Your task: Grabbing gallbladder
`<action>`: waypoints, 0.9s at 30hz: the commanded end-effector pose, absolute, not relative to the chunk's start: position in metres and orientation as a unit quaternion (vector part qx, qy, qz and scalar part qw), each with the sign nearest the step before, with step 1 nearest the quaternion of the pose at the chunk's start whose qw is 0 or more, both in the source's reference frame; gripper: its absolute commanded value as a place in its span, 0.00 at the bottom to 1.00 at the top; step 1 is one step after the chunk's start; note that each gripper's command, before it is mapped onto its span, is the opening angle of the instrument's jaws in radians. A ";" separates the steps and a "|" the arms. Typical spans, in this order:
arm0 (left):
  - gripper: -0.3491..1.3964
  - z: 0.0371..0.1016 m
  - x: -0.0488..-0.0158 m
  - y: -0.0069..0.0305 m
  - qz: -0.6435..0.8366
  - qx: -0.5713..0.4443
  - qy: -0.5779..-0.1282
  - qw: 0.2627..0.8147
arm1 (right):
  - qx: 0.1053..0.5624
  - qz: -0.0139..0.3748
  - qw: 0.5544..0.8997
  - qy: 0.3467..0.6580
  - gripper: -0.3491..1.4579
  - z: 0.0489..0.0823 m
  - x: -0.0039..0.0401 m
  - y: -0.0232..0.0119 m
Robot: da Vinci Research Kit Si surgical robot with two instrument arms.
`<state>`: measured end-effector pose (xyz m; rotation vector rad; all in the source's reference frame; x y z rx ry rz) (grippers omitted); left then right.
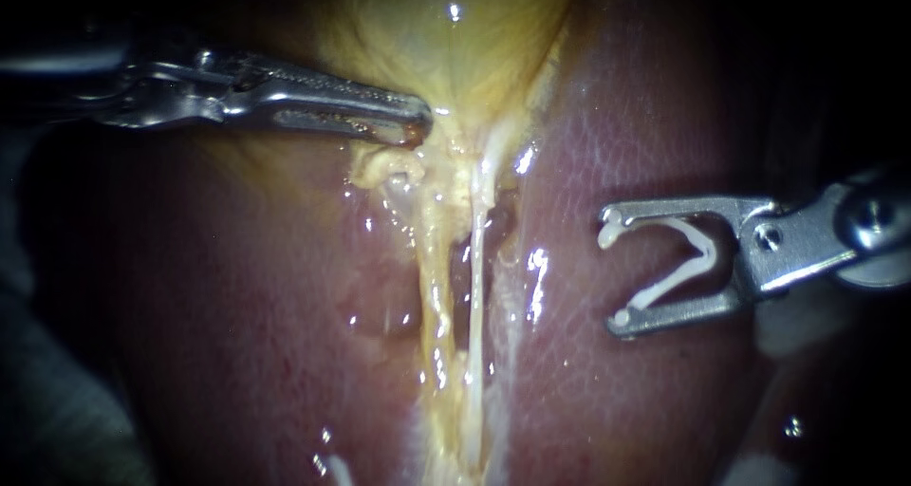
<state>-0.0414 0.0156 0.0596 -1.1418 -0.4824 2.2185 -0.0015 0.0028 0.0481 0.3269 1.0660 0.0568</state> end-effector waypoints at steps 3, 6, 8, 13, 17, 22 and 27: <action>0.00 0.0595 -0.0413 0.0156 0.834 -0.429 -0.182 0.296 | 0.155 0.027 0.848 0.506 0.46 0.0481 -0.0015 0.0028; 0.00 0.0594 -0.0412 0.0156 0.834 -0.429 -0.183 0.296 | 0.155 0.027 0.848 0.506 0.46 0.0481 -0.0016 0.0028; 0.00 0.0593 -0.0412 0.0156 0.833 -0.429 -0.183 0.296 | 0.155 0.027 0.848 0.506 0.46 0.0481 -0.0016 0.0028; 0.00 0.0591 -0.0411 0.0156 0.833 -0.429 -0.183 0.296 | 0.155 0.027 0.848 0.506 0.46 0.0481 -0.0016 0.0028; 0.14 0.0591 -0.0412 0.0156 0.833 -0.429 -0.183 0.296 | 0.155 0.027 0.848 0.506 0.46 0.0481 -0.0016 0.0028; 0.33 0.0591 -0.0412 0.0156 0.834 -0.429 -0.182 0.297 | 0.155 0.027 0.848 0.506 0.46 0.0481 -0.0016 0.0028; 0.47 0.0589 -0.0411 0.0154 0.833 -0.429 -0.183 0.296 | 0.155 0.027 0.848 0.506 0.46 0.0481 -0.0016 0.0028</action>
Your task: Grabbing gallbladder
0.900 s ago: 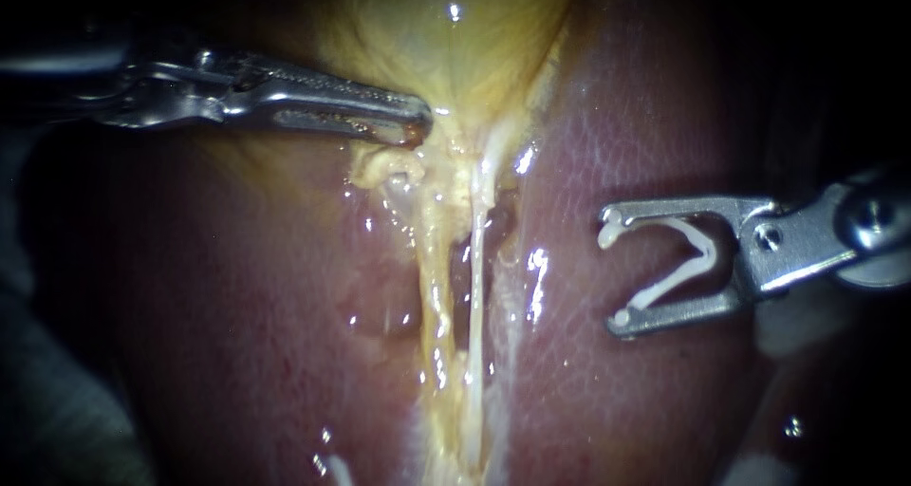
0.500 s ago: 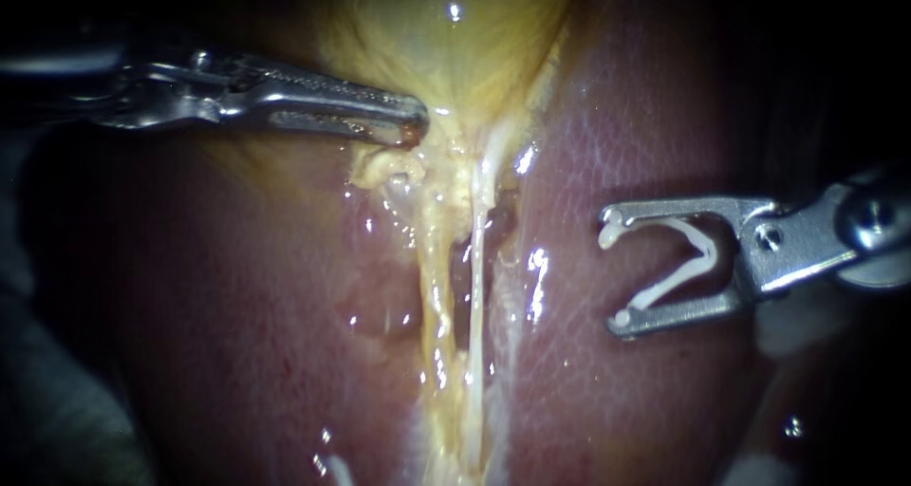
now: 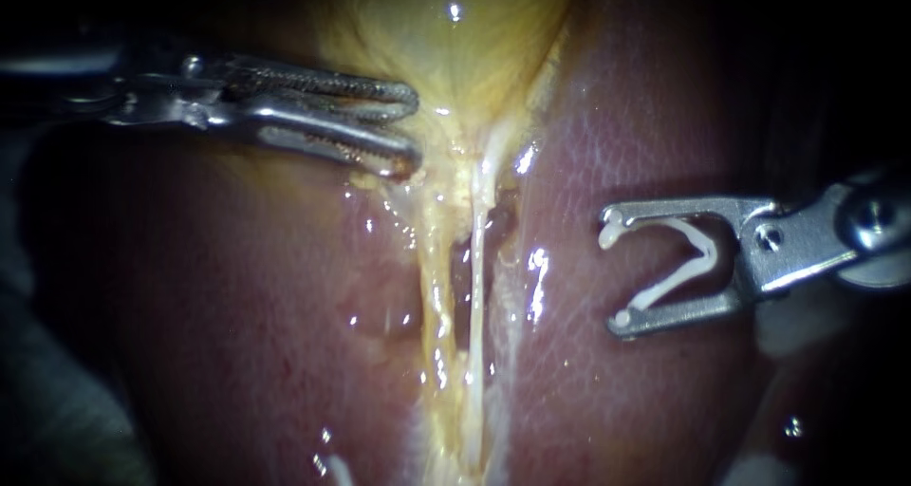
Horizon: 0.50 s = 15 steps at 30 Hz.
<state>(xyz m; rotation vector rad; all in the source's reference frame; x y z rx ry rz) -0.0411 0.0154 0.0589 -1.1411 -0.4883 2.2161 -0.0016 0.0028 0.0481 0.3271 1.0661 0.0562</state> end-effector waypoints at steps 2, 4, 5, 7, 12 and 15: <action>0.51 0.0590 -0.0409 0.0154 0.833 -0.430 -0.184 0.295 | 0.155 0.027 0.848 0.506 0.46 0.0481 -0.0016 0.0028; 0.56 0.0592 -0.0407 0.0155 0.834 -0.430 -0.184 0.294 | 0.155 0.027 0.848 0.506 0.46 0.0481 -0.0016 0.0028; 0.57 0.0593 -0.0406 0.0156 0.834 -0.430 -0.184 0.294 | 0.155 0.027 0.848 0.506 0.46 0.0481 -0.0016 0.0028; 0.58 0.0596 -0.0404 0.0156 0.834 -0.430 -0.184 0.293 | 0.155 0.027 0.848 0.506 0.46 0.0481 -0.0016 0.0028; 0.57 0.0606 -0.0397 0.0153 0.835 -0.431 -0.183 0.290 | 0.155 0.027 0.848 0.506 0.46 0.0481 -0.0016 0.0027; 0.55 0.0618 -0.0394 0.0149 0.839 -0.426 -0.181 0.287 | 0.155 0.027 0.848 0.506 0.46 0.0481 -0.0015 0.0027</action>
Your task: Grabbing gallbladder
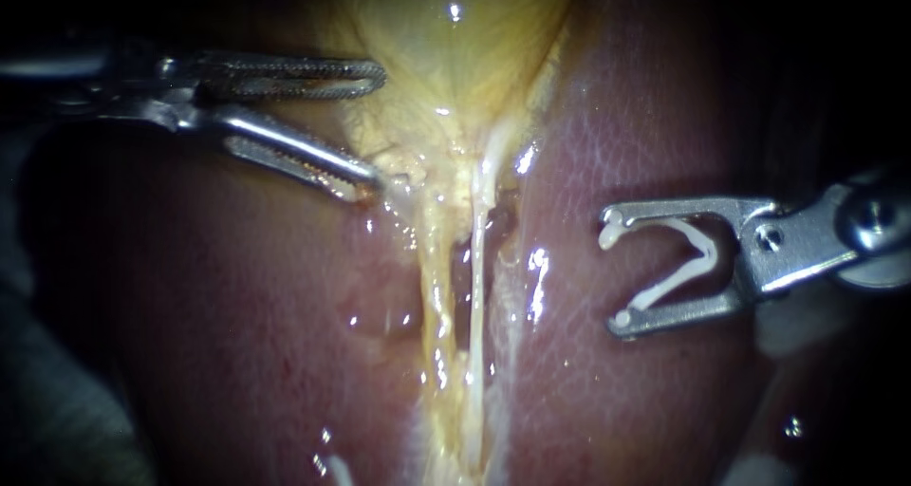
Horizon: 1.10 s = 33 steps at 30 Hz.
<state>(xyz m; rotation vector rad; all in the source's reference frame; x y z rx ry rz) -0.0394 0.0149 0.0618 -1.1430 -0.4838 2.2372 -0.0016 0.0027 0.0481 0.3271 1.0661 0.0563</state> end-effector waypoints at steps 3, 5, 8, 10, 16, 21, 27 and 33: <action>0.54 0.0634 -0.0392 0.0142 0.841 -0.419 -0.182 0.291 | 0.155 0.027 0.848 0.506 0.46 0.0481 -0.0015 0.0027; 0.53 0.0645 -0.0391 0.0138 0.842 -0.412 -0.185 0.296 | 0.155 0.027 0.848 0.506 0.46 0.0481 -0.0015 0.0027; 0.53 0.0659 -0.0390 0.0134 0.845 -0.404 -0.188 0.296 | 0.155 0.027 0.848 0.506 0.46 0.0481 -0.0015 0.0027; 0.53 0.0667 -0.0389 0.0132 0.845 -0.402 -0.190 0.296 | 0.155 0.027 0.848 0.506 0.46 0.0481 -0.0015 0.0027; 0.50 0.0681 -0.0392 0.0128 0.845 -0.397 -0.194 0.300 | 0.155 0.027 0.848 0.506 0.46 0.0481 -0.0016 0.0027; 0.47 0.0688 -0.0397 0.0126 0.844 -0.395 -0.198 0.303 | 0.155 0.027 0.848 0.506 0.46 0.0481 -0.0016 0.0027; 0.40 0.0689 -0.0405 0.0129 0.841 -0.393 -0.200 0.313 | 0.155 0.027 0.848 0.506 0.46 0.0480 -0.0016 0.0027; 0.25 0.0688 -0.0407 0.0131 0.836 -0.390 -0.208 0.325 | 0.155 0.027 0.848 0.506 0.46 0.0480 -0.0016 0.0027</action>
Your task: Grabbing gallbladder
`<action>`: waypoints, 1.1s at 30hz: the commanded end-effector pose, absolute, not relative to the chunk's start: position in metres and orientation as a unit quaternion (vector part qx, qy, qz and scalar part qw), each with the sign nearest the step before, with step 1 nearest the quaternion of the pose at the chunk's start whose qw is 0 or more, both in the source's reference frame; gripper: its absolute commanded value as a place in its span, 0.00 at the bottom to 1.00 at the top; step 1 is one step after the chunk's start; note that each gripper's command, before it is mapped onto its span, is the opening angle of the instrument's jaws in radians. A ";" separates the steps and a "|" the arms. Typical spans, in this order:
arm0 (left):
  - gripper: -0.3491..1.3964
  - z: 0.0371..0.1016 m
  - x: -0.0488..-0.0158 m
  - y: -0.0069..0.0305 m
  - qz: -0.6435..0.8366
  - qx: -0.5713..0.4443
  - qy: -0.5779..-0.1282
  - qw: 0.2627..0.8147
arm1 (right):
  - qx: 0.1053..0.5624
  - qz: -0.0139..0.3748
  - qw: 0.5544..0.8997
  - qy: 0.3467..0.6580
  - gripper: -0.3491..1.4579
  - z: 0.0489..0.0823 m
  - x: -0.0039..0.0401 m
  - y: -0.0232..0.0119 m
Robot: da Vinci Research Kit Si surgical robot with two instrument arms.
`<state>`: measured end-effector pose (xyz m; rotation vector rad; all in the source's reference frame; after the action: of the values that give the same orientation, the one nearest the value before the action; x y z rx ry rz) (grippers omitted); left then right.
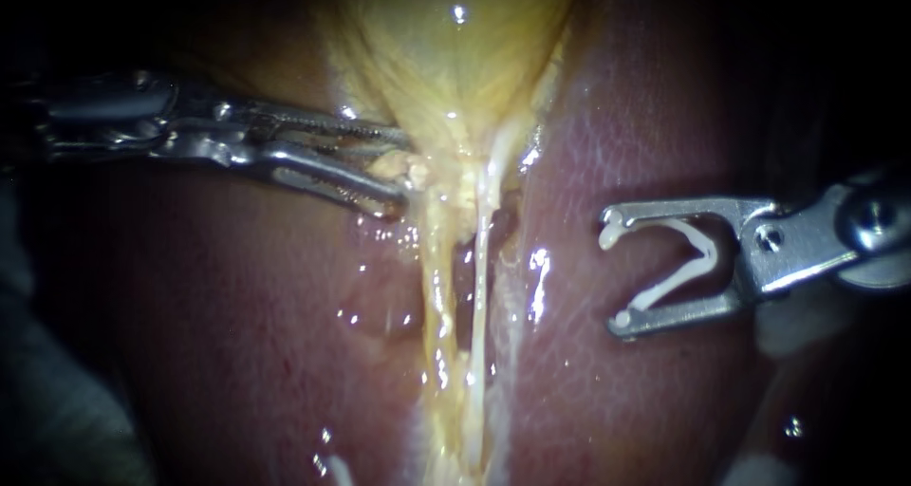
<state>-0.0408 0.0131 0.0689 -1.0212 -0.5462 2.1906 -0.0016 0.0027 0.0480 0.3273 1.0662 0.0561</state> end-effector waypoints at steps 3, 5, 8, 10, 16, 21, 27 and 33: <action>0.18 0.0687 -0.0407 0.0133 0.834 -0.389 -0.211 0.330 | 0.155 0.027 0.848 0.506 0.46 0.0480 -0.0016 0.0027; 0.16 0.0686 -0.0407 0.0133 0.833 -0.388 -0.212 0.333 | 0.155 0.027 0.848 0.506 0.46 0.0480 -0.0016 0.0027; 0.10 0.0686 -0.0408 0.0134 0.830 -0.386 -0.215 0.340 | 0.155 0.027 0.848 0.506 0.46 0.0480 -0.0016 0.0027; 0.09 0.0686 -0.0408 0.0134 0.830 -0.386 -0.215 0.340 | 0.155 0.027 0.848 0.506 0.46 0.0480 -0.0016 0.0027; 0.00 0.0680 -0.0407 0.0136 0.824 -0.383 -0.227 0.351 | 0.155 0.027 0.848 0.506 0.46 0.0480 -0.0016 0.0027; 0.00 0.0668 -0.0406 0.0138 0.814 -0.377 -0.240 0.371 | 0.155 0.027 0.848 0.506 0.46 0.0480 -0.0016 0.0027; 0.00 0.0648 -0.0403 0.0141 0.815 -0.361 -0.252 0.376 | 0.155 0.026 0.848 0.506 0.46 0.0480 -0.0017 0.0027; 0.00 0.0630 -0.0398 0.0144 0.814 -0.361 -0.257 0.376 | 0.156 0.026 0.848 0.506 0.46 0.0480 -0.0017 0.0027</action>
<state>-0.0397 0.0145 0.0627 -0.9222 -0.6613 2.0827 -0.0017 0.0027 0.0480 0.3280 1.0665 0.0554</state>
